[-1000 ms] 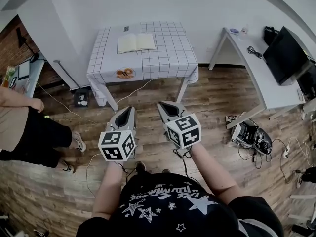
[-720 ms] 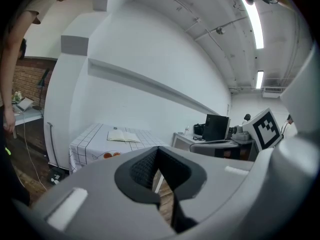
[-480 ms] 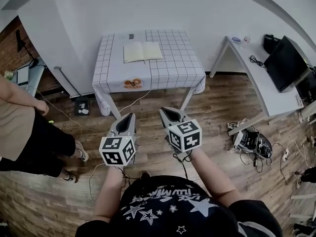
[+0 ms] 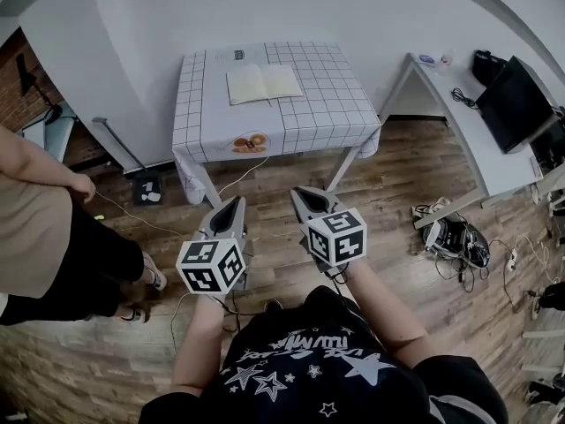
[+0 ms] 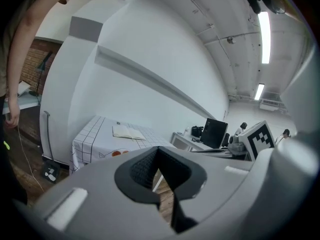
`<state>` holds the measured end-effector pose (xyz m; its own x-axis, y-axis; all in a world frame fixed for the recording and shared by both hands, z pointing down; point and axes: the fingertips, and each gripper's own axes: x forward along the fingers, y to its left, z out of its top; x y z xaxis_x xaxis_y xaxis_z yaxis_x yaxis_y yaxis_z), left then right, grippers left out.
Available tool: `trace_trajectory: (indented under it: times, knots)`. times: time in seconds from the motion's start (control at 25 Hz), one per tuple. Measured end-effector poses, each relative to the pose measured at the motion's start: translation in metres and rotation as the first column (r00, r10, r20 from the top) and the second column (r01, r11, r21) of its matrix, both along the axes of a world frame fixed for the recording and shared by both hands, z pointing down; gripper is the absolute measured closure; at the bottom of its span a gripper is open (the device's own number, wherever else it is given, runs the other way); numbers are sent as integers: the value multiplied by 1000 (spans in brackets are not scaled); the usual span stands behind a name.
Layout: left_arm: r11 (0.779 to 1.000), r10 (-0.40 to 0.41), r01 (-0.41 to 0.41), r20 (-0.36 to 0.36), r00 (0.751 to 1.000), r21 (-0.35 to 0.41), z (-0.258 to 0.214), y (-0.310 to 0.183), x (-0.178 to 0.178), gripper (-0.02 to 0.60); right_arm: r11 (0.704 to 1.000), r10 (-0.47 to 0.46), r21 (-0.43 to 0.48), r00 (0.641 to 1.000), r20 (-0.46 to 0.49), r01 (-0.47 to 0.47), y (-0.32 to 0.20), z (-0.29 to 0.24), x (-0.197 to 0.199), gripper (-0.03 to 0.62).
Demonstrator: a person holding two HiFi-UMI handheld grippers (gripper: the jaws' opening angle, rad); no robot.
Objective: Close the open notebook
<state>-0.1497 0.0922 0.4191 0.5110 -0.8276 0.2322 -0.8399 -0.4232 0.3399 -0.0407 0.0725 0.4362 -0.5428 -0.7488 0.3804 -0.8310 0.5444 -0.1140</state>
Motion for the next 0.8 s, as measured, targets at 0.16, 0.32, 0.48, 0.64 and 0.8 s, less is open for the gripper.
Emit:
trace_trajectory:
  times: [0.16,0.32,0.48,0.64,0.8]
  knots:
    - [1000,22,-22,-1,1000,1,1,-9,-2,574,1000,10,-16,1000,-12,-10,-6,7,-4,580]
    - [1000,14,-14,1,1000,-5,6,-22,-5,572,1000,23,-15,1000,-6,-23,-21,8,-3,580]
    - [1000,-4,4,42,999,-3,13,-35,-7,572,1000,15,-14,1000,5,-14,-42,11,-7,580]
    - [999,-32,32,81,996,-4,17,-56,-13,572,1000,-8,-8,1000,23,8,-71,8,-11,580]
    - [998,-64,65,95,993,-7,19,-85,-18,572,999,-43,-8,999,27,43,-103,12,-15,580]
